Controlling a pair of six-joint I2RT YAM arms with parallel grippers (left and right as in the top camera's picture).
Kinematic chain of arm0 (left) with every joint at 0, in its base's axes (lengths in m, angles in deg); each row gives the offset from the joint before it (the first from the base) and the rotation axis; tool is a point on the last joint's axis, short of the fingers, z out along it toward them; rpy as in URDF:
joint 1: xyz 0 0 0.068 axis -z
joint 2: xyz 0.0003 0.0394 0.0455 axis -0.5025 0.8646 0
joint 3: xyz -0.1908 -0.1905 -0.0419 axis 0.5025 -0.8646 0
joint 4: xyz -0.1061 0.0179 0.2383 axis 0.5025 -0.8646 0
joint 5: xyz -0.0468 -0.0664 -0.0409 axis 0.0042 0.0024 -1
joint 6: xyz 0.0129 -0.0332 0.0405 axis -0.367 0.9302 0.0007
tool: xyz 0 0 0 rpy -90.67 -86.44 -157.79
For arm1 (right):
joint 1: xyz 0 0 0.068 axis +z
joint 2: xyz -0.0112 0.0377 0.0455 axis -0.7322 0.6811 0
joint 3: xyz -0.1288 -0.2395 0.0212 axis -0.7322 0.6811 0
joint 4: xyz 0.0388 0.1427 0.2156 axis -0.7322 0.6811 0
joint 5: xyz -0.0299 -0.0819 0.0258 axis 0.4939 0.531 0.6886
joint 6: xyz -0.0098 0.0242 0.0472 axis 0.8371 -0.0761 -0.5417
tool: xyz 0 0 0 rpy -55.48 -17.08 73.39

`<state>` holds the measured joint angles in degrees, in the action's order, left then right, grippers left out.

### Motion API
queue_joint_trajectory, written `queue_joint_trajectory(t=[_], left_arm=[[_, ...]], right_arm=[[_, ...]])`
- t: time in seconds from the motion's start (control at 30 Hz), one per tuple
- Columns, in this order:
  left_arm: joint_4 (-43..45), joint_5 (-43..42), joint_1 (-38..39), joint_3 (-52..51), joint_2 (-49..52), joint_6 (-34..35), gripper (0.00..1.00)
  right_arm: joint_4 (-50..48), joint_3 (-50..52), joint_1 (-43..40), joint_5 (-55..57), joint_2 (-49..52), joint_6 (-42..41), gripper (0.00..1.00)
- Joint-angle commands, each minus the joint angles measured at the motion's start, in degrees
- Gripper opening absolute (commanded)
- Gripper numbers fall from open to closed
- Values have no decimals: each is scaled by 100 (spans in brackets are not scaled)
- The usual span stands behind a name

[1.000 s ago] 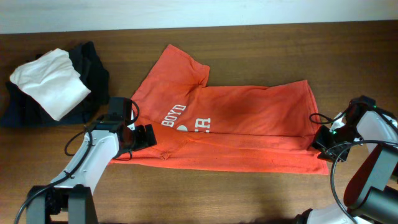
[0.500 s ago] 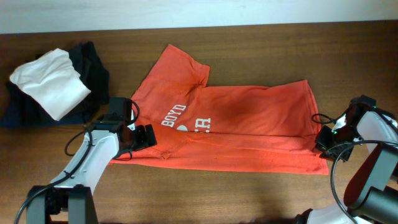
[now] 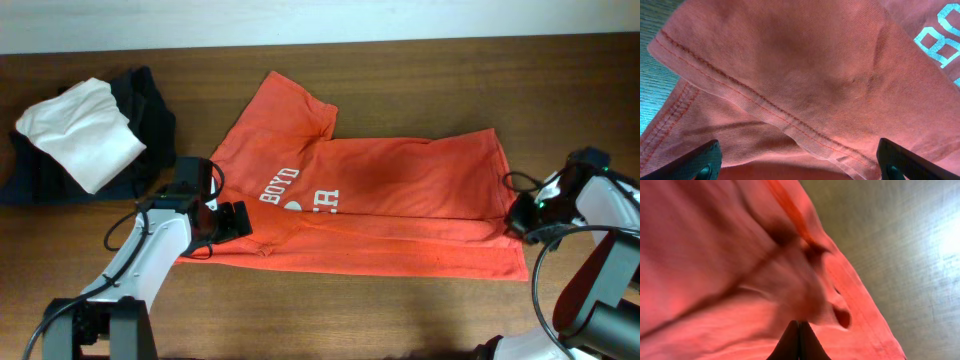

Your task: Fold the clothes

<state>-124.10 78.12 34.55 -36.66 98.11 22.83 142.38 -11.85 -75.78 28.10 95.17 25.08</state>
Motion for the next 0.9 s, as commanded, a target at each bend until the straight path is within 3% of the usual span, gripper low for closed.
queue_joint_trajectory(t=[0.0, 0.03, 0.1, 0.23, 0.47, 0.5, 0.57, 0.77, 0.8, 0.83, 0.87], left_arm=[[-4, -63, 13, -55, -81, 15, 98], [-4, -61, 13, -55, -81, 15, 98], [0, -57, 13, -55, -81, 15, 98], [0, -42, 13, -55, -81, 15, 98], [0, -44, 13, -55, -81, 15, 98], [-2, -44, 13, -55, -81, 15, 98], [0, -44, 13, -55, -81, 15, 98], [-2, -44, 13, -55, -81, 15, 98], [-2, -42, 13, -55, -81, 15, 98], [0, -42, 13, -55, -81, 15, 98], [2, -42, 13, -55, -81, 15, 98]], right_arm=[[188, -531, 20, -203, -107, -42, 4], [348, -555, 20, 2, -107, -44, 19], [492, -546, 20, 424, -105, -44, 30], [562, -402, 20, 826, -96, -44, 30], [131, 129, 20, 804, -96, -157, 28], [114, 129, 20, 804, -96, -157, 16], [68, 129, 20, 800, -96, -160, 4], [24, -90, 20, 372, -96, -173, 4], [81, -98, 20, 378, -96, -170, 9], [166, -96, 20, 422, -96, -170, 34], [190, -96, 20, 520, -96, -170, 47]])
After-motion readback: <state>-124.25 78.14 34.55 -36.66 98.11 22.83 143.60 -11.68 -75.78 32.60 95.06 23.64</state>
